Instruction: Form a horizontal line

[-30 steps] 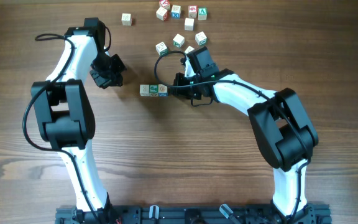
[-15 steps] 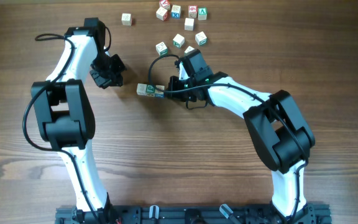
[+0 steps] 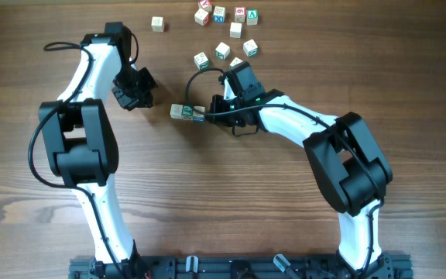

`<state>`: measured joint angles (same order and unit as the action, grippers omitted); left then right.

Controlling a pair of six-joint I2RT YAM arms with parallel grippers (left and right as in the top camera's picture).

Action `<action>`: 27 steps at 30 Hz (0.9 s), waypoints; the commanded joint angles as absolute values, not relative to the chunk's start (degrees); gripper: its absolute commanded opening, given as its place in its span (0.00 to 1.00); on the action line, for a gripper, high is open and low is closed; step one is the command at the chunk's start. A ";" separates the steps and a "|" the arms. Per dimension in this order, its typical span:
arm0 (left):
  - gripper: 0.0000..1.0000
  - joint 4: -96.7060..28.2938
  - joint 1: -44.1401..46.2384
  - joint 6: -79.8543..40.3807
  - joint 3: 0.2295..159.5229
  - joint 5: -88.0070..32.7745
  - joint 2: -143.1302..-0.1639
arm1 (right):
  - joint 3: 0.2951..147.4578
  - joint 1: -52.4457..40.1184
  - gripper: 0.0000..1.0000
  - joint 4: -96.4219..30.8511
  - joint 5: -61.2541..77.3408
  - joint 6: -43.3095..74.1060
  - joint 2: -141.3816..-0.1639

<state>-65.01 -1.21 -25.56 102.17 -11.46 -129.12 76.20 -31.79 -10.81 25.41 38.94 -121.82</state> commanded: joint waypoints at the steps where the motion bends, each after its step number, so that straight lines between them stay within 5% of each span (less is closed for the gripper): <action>1: 0.04 -65.21 -0.95 -24.25 102.32 -12.19 -130.08 | 75.68 -31.70 0.05 -9.69 24.34 39.09 -123.33; 27: 0.04 -65.19 -0.95 -24.25 102.32 -12.19 -130.08 | 75.68 -31.70 0.04 -6.72 23.14 39.16 -123.33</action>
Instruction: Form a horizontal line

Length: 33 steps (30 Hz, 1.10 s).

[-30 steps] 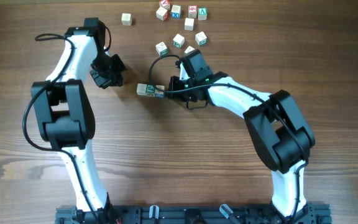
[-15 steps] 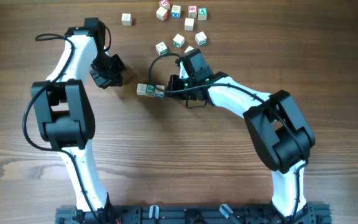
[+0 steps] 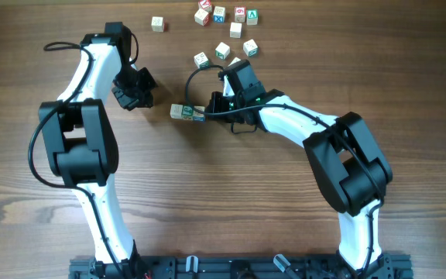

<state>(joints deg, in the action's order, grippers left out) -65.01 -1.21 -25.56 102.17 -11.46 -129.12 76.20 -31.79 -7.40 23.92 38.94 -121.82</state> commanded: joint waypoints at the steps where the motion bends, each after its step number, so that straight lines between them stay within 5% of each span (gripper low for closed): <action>1: 0.04 -65.19 -0.95 -24.25 102.32 -12.19 -130.08 | 75.68 -31.70 0.05 -6.66 23.14 39.18 -123.33; 33: 0.04 -66.08 -0.73 -24.23 102.32 -12.21 -130.08 | 75.68 -31.66 0.04 -9.72 21.85 40.56 -123.33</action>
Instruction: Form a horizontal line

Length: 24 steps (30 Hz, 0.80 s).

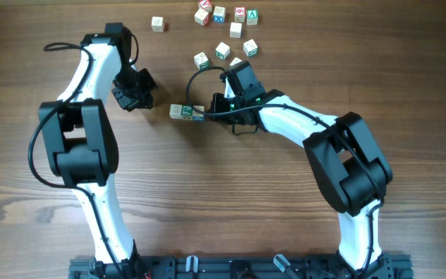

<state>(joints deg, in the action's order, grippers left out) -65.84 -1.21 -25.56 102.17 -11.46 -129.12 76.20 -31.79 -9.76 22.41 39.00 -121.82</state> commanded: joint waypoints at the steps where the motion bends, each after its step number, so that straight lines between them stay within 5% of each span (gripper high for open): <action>1: 0.04 -66.08 -0.56 -24.23 102.32 -12.21 -130.08 | 75.68 -31.66 0.05 -9.65 21.87 40.69 -123.33; 24: 0.04 -65.41 0.27 -24.25 102.32 -12.19 -130.08 | 75.68 -34.13 0.05 -7.55 21.32 42.19 -123.33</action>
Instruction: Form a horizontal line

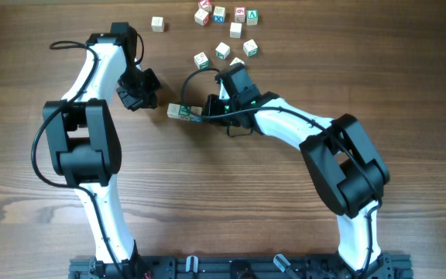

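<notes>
Two wooblocks lie side by side mid-table: a left block [176,111] and a right block [193,114] with a blue-green face, touching in a short row. My right gripper [204,111] reaches in from the right and is shut on the right block. My left gripper [141,96] hovers just left of the row, open and empty. Its fingertips stand a short gap from the left block.
Several loose letter blocks are scattered along the far edge: one alone [157,24], a cluster [219,13] and others nearer [222,50], [200,60], [249,49]. The right arm's cable [194,75] loops above the row.
My right gripper and the two-block row have moved slightly to the left. The left arm has moved a little to the right, closer to the row.
At every earlier moment the right gripper stood at the right end of the two-block row and the left gripper waited to the left, almost unmoving. By now the row and both grippers have drawn slightly closer together.
</notes>
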`<state>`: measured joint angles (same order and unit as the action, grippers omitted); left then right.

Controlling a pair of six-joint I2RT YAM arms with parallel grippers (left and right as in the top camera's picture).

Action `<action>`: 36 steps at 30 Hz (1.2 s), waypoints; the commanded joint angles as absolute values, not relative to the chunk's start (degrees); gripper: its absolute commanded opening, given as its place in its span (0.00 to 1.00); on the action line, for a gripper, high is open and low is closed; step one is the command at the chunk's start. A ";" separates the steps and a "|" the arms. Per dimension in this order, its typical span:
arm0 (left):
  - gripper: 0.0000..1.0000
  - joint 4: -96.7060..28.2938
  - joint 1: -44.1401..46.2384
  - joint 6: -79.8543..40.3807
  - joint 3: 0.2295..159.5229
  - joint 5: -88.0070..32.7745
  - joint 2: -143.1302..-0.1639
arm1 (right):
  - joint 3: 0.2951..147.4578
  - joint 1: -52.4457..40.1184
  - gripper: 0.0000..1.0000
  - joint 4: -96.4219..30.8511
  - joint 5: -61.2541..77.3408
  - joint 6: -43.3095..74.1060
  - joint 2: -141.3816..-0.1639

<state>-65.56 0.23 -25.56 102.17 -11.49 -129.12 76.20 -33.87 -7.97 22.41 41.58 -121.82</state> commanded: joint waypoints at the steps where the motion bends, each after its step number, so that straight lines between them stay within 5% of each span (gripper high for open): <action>1: 0.04 -65.41 0.27 -24.25 102.32 -12.19 -130.08 | 75.68 -34.13 0.05 -7.51 21.12 42.19 -123.33; 36: 0.04 -63.37 2.39 -22.74 102.32 -13.89 -130.10 | 75.68 -34.17 0.05 -9.28 19.29 42.22 -123.33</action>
